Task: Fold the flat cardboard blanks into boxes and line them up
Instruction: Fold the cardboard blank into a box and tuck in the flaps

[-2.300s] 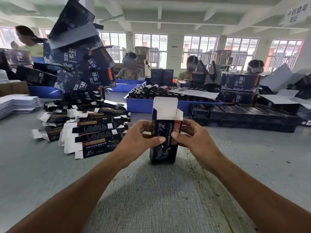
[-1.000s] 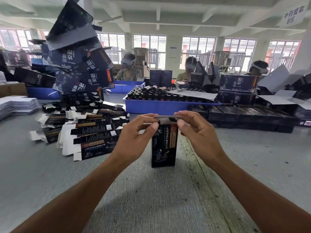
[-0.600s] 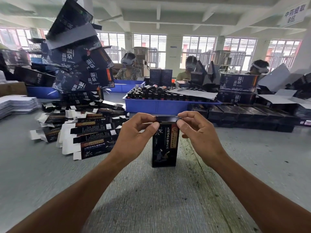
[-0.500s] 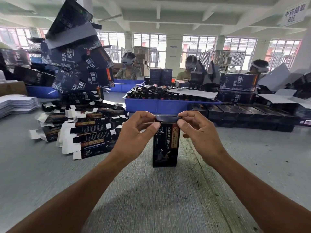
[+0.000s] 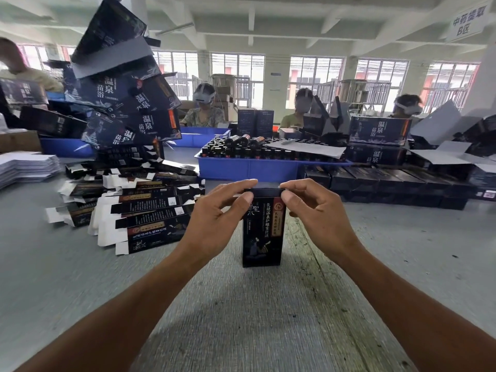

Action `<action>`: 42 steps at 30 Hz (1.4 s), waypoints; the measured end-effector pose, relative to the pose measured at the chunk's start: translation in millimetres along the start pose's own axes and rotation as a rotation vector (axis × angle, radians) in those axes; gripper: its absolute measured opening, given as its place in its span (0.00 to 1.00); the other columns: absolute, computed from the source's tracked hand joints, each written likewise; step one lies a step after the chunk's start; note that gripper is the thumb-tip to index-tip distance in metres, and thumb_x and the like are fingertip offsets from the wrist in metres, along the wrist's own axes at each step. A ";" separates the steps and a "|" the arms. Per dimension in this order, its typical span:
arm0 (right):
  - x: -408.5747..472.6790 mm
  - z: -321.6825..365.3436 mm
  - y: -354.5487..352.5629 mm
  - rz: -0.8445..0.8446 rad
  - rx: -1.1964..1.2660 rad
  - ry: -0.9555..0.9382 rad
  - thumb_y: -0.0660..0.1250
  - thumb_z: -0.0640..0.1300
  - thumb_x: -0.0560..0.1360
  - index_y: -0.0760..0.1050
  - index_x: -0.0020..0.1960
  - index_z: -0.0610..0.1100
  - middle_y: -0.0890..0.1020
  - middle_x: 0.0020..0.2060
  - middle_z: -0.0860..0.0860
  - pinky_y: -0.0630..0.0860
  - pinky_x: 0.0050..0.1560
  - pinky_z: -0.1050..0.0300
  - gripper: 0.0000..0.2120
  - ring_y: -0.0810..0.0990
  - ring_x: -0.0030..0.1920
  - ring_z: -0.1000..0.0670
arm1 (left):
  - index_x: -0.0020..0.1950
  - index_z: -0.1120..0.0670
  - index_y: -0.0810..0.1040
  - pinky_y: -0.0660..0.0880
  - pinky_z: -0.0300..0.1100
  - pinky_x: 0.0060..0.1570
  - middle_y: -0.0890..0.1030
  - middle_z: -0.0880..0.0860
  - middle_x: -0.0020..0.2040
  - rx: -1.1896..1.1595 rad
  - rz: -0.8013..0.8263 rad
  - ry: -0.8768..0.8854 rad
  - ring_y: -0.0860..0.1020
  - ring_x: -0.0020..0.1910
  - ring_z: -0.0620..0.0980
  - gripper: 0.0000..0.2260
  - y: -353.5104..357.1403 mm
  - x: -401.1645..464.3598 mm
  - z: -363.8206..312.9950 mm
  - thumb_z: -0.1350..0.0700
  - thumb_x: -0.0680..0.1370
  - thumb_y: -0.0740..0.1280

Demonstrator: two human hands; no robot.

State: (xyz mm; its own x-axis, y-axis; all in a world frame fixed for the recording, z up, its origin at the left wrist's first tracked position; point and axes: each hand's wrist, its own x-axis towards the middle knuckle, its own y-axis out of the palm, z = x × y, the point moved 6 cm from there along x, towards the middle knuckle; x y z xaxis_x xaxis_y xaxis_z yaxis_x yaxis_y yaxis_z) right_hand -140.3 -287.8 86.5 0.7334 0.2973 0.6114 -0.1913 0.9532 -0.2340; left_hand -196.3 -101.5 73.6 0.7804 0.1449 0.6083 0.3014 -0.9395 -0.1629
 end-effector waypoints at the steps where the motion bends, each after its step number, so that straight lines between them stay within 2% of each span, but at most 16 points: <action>1: -0.3 -0.6 -0.2 0.000 -0.018 -0.005 0.68 0.44 0.80 0.82 0.52 0.55 0.84 0.46 0.60 0.78 0.50 0.59 0.07 0.82 0.49 0.59 | 0.63 0.43 0.82 0.80 0.48 0.58 0.82 0.43 0.56 0.021 -0.007 0.009 0.80 0.58 0.46 0.12 -0.3 -0.5 -0.3 0.53 0.80 0.67; 3: -1.0 -2.3 -0.6 0.001 -0.061 -0.019 0.68 0.45 0.80 0.82 0.52 0.55 0.84 0.46 0.62 0.77 0.50 0.60 0.06 0.82 0.49 0.60 | 0.60 0.46 0.83 0.80 0.52 0.59 0.82 0.42 0.55 0.040 -0.024 0.026 0.80 0.58 0.46 0.11 -2.3 -0.9 -1.5 0.52 0.79 0.67; 5: -1.8 -3.7 -0.3 -0.001 -0.114 -0.046 0.68 0.46 0.80 0.82 0.53 0.54 0.84 0.46 0.62 0.77 0.49 0.64 0.06 0.82 0.50 0.60 | 0.58 0.47 0.84 0.79 0.55 0.60 0.83 0.45 0.56 0.053 -0.040 0.046 0.80 0.59 0.46 0.12 -4.6 -0.8 -3.1 0.49 0.77 0.68; 10: -2.9 2.5 0.2 -0.053 -0.331 -0.237 0.68 0.44 0.80 0.82 0.56 0.47 0.83 0.53 0.58 0.75 0.50 0.72 0.07 0.80 0.55 0.62 | 0.58 0.51 0.84 0.80 0.54 0.59 0.84 0.47 0.56 0.088 -0.039 0.084 0.81 0.59 0.46 0.12 -5.7 0.4 -4.1 0.50 0.76 0.68; 13: -4.3 1.7 3.6 -0.083 -0.397 -0.291 0.66 0.44 0.81 0.81 0.56 0.46 0.83 0.53 0.55 0.75 0.49 0.71 0.07 0.80 0.54 0.60 | 0.58 0.53 0.84 0.81 0.49 0.57 0.83 0.45 0.56 0.142 -0.046 0.115 0.81 0.57 0.43 0.13 -4.2 0.9 -6.6 0.50 0.77 0.68; 17: -4.5 -4.5 7.2 -0.075 -0.361 -0.234 0.63 0.47 0.83 0.79 0.55 0.49 0.83 0.48 0.58 0.74 0.45 0.72 0.06 0.80 0.50 0.60 | 0.57 0.55 0.85 0.78 0.35 0.52 0.83 0.46 0.55 0.284 -0.089 0.234 0.80 0.55 0.39 0.09 -3.3 1.5 -9.6 0.55 0.79 0.69; 22: -7.2 -13.8 12.0 -0.027 -0.397 -0.158 0.60 0.52 0.83 0.73 0.63 0.53 0.82 0.52 0.58 0.76 0.45 0.72 0.10 0.81 0.50 0.61 | 0.58 0.56 0.84 0.77 0.30 0.46 0.82 0.51 0.56 0.369 -0.105 0.301 0.80 0.55 0.41 0.11 -1.2 1.8 -7.2 0.54 0.80 0.68; 24: -9.7 -19.9 16.2 0.021 -0.412 -0.100 0.59 0.54 0.83 0.68 0.69 0.56 0.81 0.54 0.57 0.80 0.49 0.66 0.15 0.82 0.51 0.58 | 0.64 0.49 0.80 0.79 0.35 0.47 0.81 0.48 0.59 0.395 -0.062 0.238 0.79 0.56 0.40 0.14 -1.4 1.8 1.8 0.49 0.80 0.66; 27: -13.5 -25.7 22.2 0.079 -0.474 -0.065 0.62 0.55 0.82 0.57 0.77 0.60 0.81 0.60 0.52 0.82 0.53 0.53 0.26 0.83 0.52 0.54 | 0.75 0.31 0.62 0.81 0.41 0.50 0.78 0.42 0.56 0.446 0.119 0.029 0.82 0.51 0.43 0.25 1.7 -2.8 23.3 0.41 0.79 0.65; 29: -16.5 -29.0 26.8 0.118 -0.519 -0.049 0.65 0.54 0.81 0.48 0.79 0.62 0.78 0.67 0.49 0.81 0.58 0.48 0.34 0.82 0.57 0.50 | 0.77 0.27 0.52 0.78 0.37 0.52 0.78 0.38 0.52 0.453 0.154 -0.026 0.83 0.46 0.45 0.32 1.9 -5.4 30.2 0.38 0.78 0.65; 31: -18.4 -31.9 30.2 0.137 -0.546 -0.039 0.66 0.53 0.80 0.43 0.80 0.62 0.74 0.72 0.48 0.80 0.61 0.45 0.39 0.81 0.61 0.48 | 0.76 0.25 0.49 0.74 0.33 0.50 0.76 0.36 0.52 0.440 0.128 -0.048 0.81 0.45 0.37 0.34 1.8 -4.6 32.3 0.38 0.77 0.66; 33: -19.1 -34.3 30.6 0.130 -0.577 -0.044 0.67 0.53 0.80 0.42 0.80 0.61 0.72 0.74 0.48 0.79 0.61 0.44 0.41 0.81 0.61 0.48 | 0.75 0.24 0.48 0.74 0.37 0.51 0.77 0.40 0.54 0.394 0.095 -0.090 0.80 0.47 0.35 0.36 3.0 -4.1 33.6 0.43 0.78 0.68; 36: -20.4 -33.5 29.9 0.091 -0.641 -0.094 0.68 0.54 0.79 0.47 0.80 0.61 0.68 0.76 0.50 0.80 0.60 0.47 0.39 0.79 0.63 0.49 | 0.75 0.28 0.52 0.78 0.41 0.51 0.80 0.42 0.54 0.290 0.024 -0.187 0.83 0.47 0.39 0.36 1.8 -4.2 40.4 0.46 0.77 0.72; 38: -22.9 -32.2 35.6 0.091 -0.712 -0.120 0.68 0.60 0.77 0.52 0.76 0.61 0.64 0.77 0.51 0.79 0.60 0.47 0.35 0.76 0.66 0.48 | 0.73 0.36 0.61 0.81 0.47 0.53 0.82 0.46 0.56 0.229 -0.034 -0.249 0.83 0.50 0.43 0.30 0.8 -4.6 44.6 0.48 0.77 0.73; 39: -24.1 -32.6 40.5 0.108 -0.759 -0.117 0.66 0.65 0.75 0.54 0.73 0.61 0.61 0.78 0.51 0.79 0.60 0.46 0.33 0.75 0.66 0.47 | 0.68 0.39 0.64 0.81 0.49 0.53 0.83 0.48 0.55 0.214 -0.054 -0.273 0.83 0.50 0.43 0.25 1.3 -4.9 46.3 0.48 0.77 0.73; 42: -25.7 -37.6 53.9 0.142 -0.844 -0.084 0.63 0.74 0.70 0.60 0.68 0.59 0.58 0.76 0.52 0.76 0.62 0.48 0.33 0.74 0.66 0.48 | 0.56 0.40 0.69 0.82 0.52 0.54 0.84 0.47 0.53 0.183 -0.054 -0.338 0.83 0.51 0.44 0.14 6.7 -4.9 54.2 0.50 0.78 0.72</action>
State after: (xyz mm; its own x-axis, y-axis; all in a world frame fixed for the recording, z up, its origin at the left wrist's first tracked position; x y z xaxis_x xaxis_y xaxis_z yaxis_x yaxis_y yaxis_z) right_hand -144.9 -246.2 29.8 0.6823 0.4452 0.5799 0.2963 0.5567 -0.7761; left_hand -168.4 -91.7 27.5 0.8881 0.3156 0.3341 0.4160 -0.8611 -0.2924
